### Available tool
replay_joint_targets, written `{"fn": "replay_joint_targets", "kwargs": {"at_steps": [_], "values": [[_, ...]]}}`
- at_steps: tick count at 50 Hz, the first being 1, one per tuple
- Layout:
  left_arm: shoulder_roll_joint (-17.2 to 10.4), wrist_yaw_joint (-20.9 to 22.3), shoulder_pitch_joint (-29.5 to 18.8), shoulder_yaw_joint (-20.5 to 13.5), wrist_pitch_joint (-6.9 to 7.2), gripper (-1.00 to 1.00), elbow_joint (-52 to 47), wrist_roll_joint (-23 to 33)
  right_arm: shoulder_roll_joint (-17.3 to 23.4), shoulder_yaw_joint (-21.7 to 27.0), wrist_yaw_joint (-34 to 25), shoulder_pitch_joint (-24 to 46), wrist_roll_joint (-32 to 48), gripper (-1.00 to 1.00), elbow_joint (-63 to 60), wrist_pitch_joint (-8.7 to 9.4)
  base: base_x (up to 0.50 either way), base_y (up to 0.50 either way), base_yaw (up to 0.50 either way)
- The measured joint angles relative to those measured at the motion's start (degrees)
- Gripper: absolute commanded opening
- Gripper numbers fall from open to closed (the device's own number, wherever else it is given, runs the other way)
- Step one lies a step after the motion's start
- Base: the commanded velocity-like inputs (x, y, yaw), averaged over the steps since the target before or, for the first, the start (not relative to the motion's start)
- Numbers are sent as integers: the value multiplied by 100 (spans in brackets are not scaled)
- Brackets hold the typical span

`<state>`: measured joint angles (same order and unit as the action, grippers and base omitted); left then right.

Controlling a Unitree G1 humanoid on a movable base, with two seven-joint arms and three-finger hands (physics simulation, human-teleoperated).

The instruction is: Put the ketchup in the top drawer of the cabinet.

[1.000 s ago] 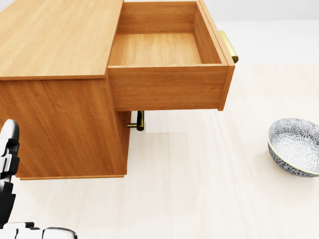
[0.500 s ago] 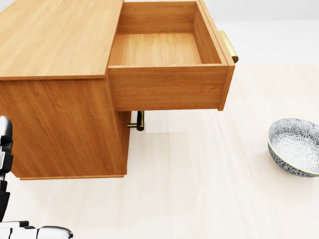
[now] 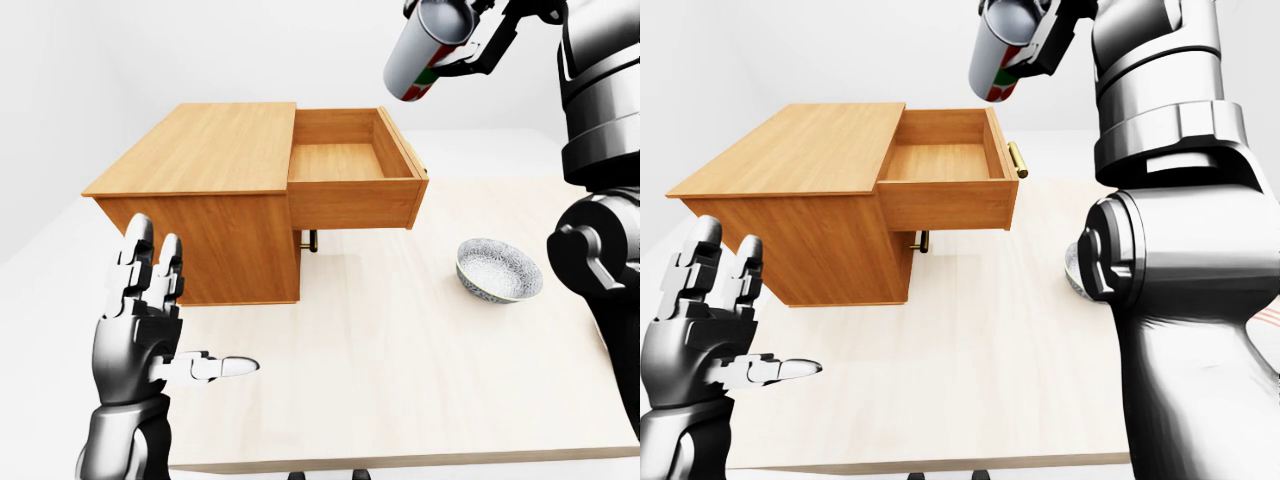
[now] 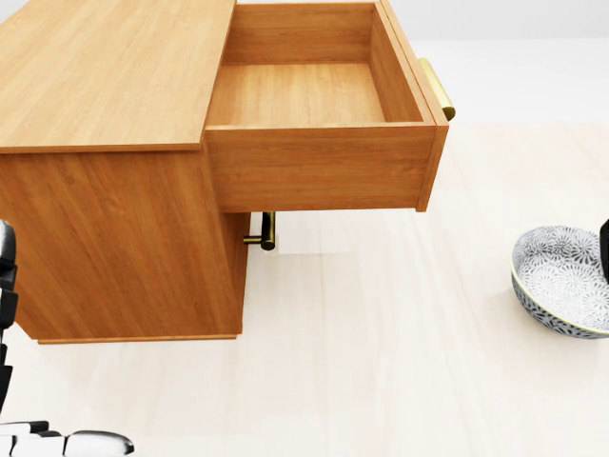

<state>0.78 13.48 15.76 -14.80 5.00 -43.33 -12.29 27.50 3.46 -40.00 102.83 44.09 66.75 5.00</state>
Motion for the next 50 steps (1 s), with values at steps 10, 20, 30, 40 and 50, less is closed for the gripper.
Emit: {"fn": "replay_joint_targets", "kwargs": {"at_steps": [10, 20, 30, 40, 50], "values": [[0, 6, -5, -29, 0, 100, -19, -24, -45, -18, 0, -61, -104, -100, 12, 0, 0, 0, 0], [6, 15, 5, -55, 0, 100, -65, -46, -70, -29, 0, -194, -168, -100, 15, 0, 0, 0, 0], [18, 28, 28, -67, 0, 100, -110, -57, -78, -22, 0, -341, -232, -100, 12, 0, 0, 0, 0], [25, 40, 37, -81, 0, 100, -135, -66, -85, -23, 0, -463, -284, -100, 12, 0, 0, 0, 0], [28, 51, 40, -105, 0, 100, -161, -87, -90, -27, 0, -520, -317, -100, 11, 0, 0, 0, 0]]}}
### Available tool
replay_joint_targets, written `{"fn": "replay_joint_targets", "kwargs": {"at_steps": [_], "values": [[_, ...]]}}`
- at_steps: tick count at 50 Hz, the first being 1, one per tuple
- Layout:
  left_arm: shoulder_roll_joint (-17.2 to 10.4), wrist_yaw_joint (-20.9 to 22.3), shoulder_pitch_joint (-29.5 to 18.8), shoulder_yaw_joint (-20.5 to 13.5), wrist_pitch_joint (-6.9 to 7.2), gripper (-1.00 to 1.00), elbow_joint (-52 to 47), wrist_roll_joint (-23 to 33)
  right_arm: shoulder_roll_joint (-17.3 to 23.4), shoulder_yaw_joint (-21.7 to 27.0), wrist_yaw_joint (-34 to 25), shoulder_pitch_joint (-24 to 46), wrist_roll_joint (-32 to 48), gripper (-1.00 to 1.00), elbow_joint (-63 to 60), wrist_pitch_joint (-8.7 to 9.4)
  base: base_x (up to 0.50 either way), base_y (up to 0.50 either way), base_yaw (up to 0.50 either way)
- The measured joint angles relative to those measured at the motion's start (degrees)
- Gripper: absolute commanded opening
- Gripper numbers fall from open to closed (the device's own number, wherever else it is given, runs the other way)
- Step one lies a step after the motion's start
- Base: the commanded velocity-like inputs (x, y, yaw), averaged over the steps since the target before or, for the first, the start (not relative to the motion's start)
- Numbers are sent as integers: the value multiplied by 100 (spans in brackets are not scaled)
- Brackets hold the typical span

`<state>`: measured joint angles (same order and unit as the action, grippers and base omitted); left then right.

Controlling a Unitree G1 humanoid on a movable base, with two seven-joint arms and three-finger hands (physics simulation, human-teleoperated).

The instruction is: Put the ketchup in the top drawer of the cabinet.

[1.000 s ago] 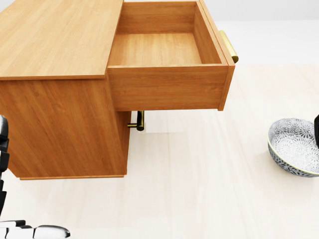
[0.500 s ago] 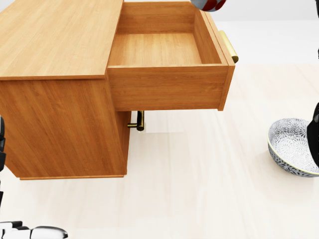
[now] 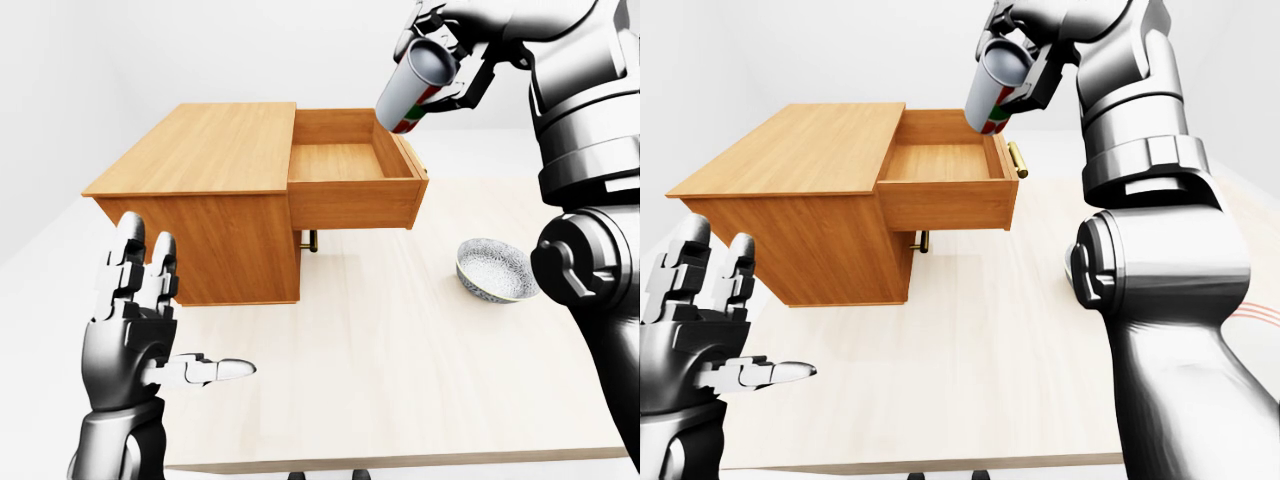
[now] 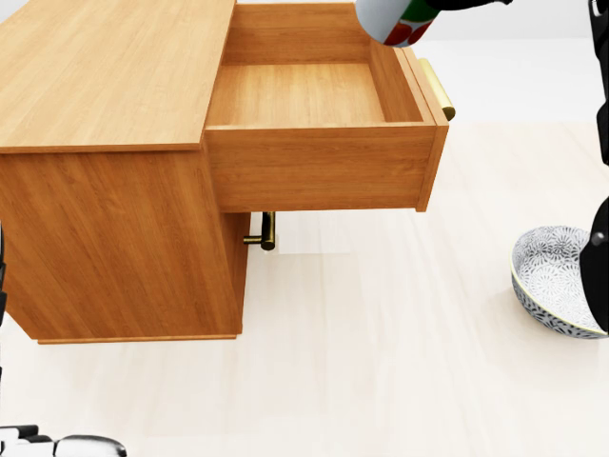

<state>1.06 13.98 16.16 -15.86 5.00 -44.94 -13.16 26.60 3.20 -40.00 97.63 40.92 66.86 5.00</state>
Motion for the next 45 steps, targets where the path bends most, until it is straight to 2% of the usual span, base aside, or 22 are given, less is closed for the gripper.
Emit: {"fn": "replay_joint_targets", "kwargs": {"at_steps": [45], "values": [[7, 32, -19, -110, 0, 100, -104, -81, -67, -12, 0, -385, -116, -100, -16, 0, 0, 0, 0]]}}
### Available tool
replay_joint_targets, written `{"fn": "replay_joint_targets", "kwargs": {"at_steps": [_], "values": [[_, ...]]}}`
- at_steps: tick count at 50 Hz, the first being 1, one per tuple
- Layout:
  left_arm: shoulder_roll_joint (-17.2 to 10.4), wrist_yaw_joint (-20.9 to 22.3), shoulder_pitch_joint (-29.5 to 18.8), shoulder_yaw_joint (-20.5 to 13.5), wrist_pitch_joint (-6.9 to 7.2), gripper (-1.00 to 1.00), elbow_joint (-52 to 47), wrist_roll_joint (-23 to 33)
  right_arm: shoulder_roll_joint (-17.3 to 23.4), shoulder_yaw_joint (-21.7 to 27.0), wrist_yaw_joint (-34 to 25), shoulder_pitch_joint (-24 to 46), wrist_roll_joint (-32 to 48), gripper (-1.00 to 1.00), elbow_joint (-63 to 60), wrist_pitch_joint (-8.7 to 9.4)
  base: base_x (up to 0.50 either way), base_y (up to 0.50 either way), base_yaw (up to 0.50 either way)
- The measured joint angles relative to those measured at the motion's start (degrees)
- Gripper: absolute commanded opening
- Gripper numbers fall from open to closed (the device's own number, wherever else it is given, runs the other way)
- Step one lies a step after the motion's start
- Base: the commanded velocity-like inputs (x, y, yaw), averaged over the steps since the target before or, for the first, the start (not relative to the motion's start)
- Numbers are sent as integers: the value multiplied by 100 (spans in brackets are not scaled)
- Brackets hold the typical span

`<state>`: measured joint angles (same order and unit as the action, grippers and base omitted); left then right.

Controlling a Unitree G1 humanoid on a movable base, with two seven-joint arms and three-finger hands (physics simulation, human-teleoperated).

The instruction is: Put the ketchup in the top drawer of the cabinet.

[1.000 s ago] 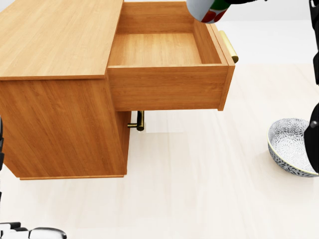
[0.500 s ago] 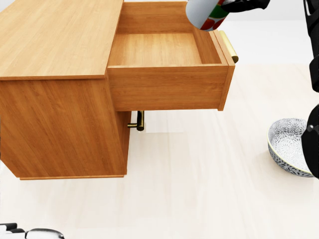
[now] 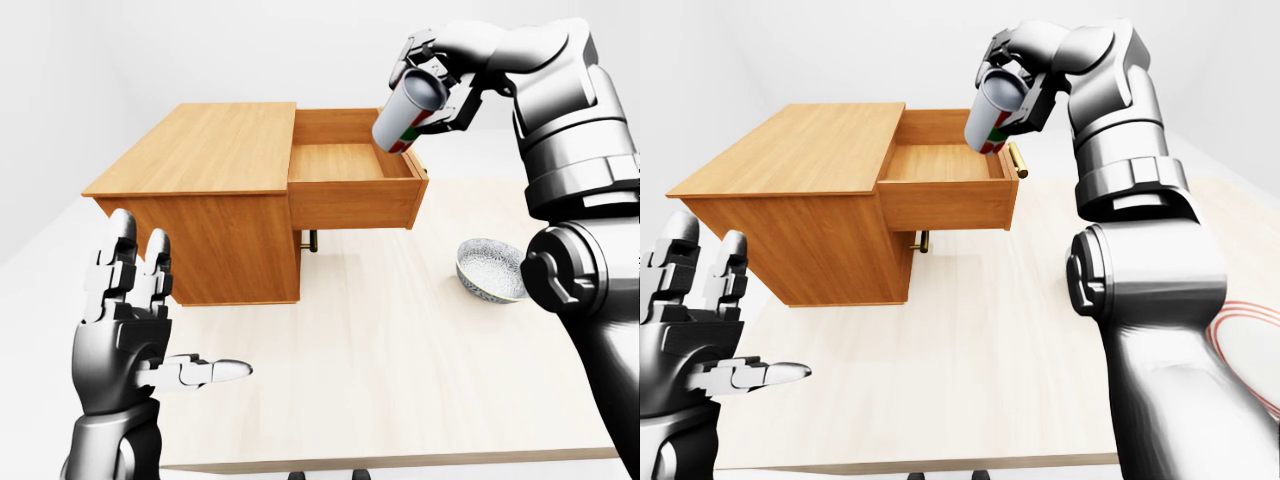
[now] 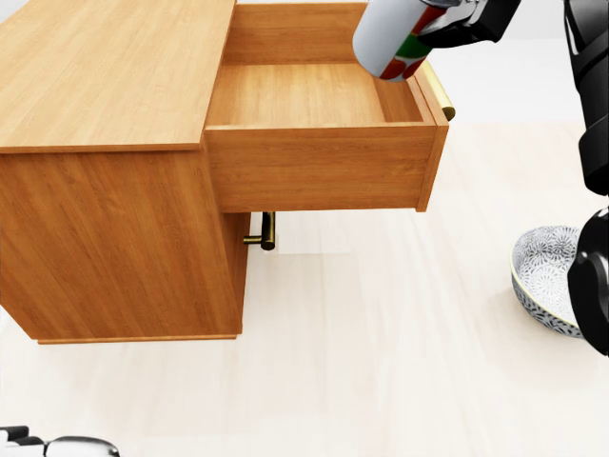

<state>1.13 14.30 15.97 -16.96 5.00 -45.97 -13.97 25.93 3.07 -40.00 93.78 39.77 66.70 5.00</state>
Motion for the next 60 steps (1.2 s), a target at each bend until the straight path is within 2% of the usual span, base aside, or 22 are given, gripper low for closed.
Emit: {"fn": "replay_joint_targets", "kwargs": {"at_steps": [60], "values": [[32, 52, 44, -86, 0, 100, -132, -67, -18, 61, 1, -341, -27, -100, -97, -1, 0, 0, 0]]}}
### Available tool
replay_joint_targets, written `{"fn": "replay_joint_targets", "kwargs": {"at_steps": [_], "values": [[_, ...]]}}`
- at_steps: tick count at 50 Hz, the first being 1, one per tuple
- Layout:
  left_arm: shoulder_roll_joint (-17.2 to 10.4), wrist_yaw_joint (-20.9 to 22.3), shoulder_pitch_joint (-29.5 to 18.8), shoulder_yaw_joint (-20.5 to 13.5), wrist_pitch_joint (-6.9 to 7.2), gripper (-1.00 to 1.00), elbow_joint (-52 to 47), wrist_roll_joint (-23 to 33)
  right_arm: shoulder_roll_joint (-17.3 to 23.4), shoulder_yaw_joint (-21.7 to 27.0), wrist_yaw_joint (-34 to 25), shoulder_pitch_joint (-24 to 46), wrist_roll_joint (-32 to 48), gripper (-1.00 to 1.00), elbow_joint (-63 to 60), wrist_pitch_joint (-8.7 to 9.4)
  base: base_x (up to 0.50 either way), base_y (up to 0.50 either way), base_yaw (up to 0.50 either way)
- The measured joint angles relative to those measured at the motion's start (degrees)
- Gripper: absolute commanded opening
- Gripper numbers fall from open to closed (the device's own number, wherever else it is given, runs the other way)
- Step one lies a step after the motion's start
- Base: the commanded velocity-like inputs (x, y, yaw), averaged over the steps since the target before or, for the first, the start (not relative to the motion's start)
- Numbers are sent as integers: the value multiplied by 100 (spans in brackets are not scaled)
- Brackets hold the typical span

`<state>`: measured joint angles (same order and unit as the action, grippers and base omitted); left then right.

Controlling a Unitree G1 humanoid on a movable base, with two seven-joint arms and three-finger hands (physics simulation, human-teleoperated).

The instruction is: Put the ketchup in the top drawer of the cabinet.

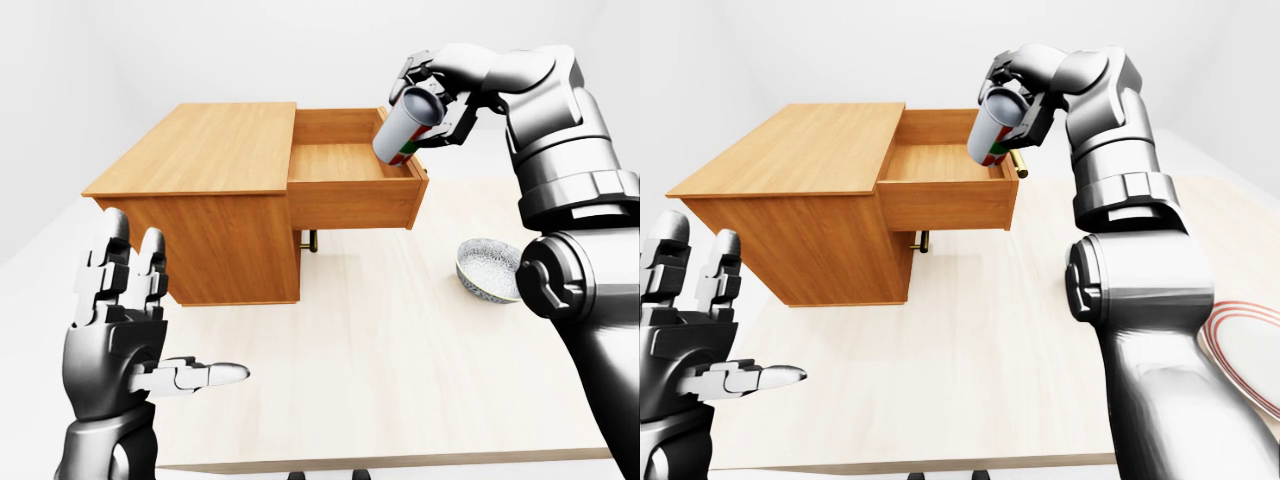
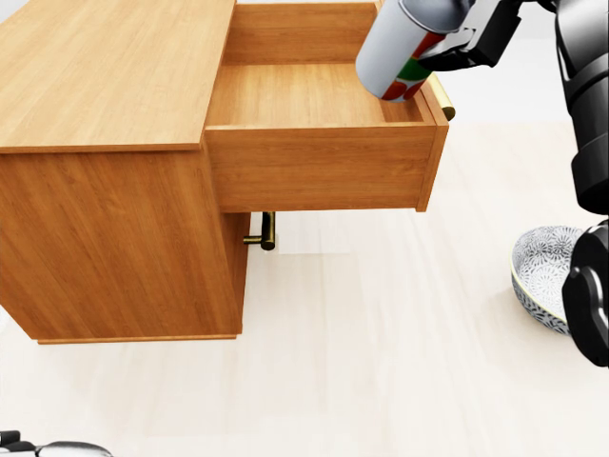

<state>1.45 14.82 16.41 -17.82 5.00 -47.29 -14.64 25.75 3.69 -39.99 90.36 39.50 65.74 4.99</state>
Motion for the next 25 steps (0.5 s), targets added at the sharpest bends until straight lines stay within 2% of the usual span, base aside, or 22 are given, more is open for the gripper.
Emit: {"fn": "replay_joint_targets", "kwargs": {"at_steps": [14, 25], "values": [[9, 17, 6, -45, 0, 100, -46, -33, -75, 75, -1, -44, 62, -100, -60, -2, 0, 0, 0], [14, 25, 2, -59, 0, 100, -64, -45, -201, -49, -1, -235, -42, -100, -42, 1, 0, 0, 0]]}}
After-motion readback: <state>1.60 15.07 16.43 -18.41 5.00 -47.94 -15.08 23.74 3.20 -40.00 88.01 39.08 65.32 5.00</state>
